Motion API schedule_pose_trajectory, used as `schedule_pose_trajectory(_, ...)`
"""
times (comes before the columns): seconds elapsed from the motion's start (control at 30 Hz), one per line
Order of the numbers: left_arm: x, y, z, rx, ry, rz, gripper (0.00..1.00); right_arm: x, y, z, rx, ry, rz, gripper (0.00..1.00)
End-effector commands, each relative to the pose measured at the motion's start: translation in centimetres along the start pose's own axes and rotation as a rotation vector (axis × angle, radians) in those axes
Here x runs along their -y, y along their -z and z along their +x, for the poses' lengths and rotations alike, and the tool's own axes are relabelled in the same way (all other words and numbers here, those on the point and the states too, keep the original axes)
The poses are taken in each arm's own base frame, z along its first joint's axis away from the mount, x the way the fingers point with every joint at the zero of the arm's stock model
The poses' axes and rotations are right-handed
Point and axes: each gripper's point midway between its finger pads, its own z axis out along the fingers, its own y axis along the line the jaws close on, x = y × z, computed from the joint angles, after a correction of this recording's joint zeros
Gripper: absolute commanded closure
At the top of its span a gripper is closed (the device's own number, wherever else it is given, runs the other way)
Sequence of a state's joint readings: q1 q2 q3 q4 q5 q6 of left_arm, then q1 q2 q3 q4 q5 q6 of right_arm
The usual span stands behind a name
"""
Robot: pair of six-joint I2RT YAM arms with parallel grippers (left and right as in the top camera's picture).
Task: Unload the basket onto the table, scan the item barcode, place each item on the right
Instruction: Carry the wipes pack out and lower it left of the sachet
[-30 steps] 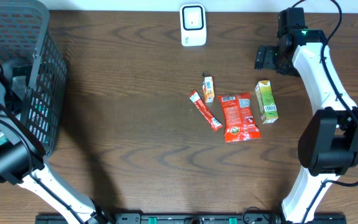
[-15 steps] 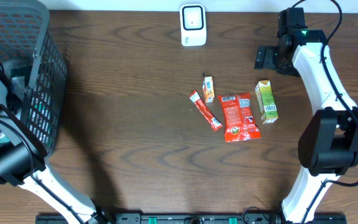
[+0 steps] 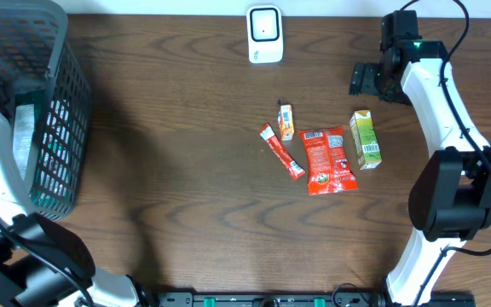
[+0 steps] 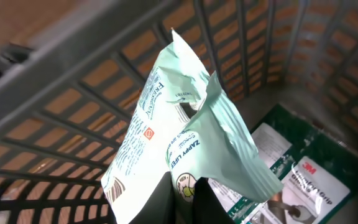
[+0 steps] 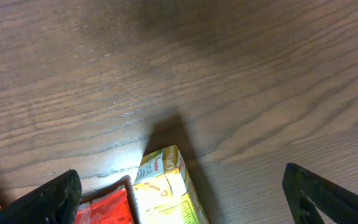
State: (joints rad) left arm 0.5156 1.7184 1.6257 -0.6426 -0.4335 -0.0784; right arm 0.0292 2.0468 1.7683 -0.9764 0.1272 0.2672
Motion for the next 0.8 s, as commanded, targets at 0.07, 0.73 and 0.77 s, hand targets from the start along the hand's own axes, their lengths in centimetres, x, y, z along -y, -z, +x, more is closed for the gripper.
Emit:
schedule_pose_trajectory(0.07,-1.0,11.3,-6.4,0.291,0.104,0.052,0.93,0.5,0.5,-0.5,0.015,-0.008,0.004,0.01)
schedule_pose_trajectory(0.73,25.6,24.8,24.8,-0.265,-0.396,0.59,0.93,0.4,0.5,-0.5,0.015,-0.007,0.004,0.01)
schedule_pose_trajectory(0.77,26.7,24.3,27.1,-0.325,-0.432,0.589,0.93,0.4,0.5,-0.5,0.015,-0.007,0.004,0.01)
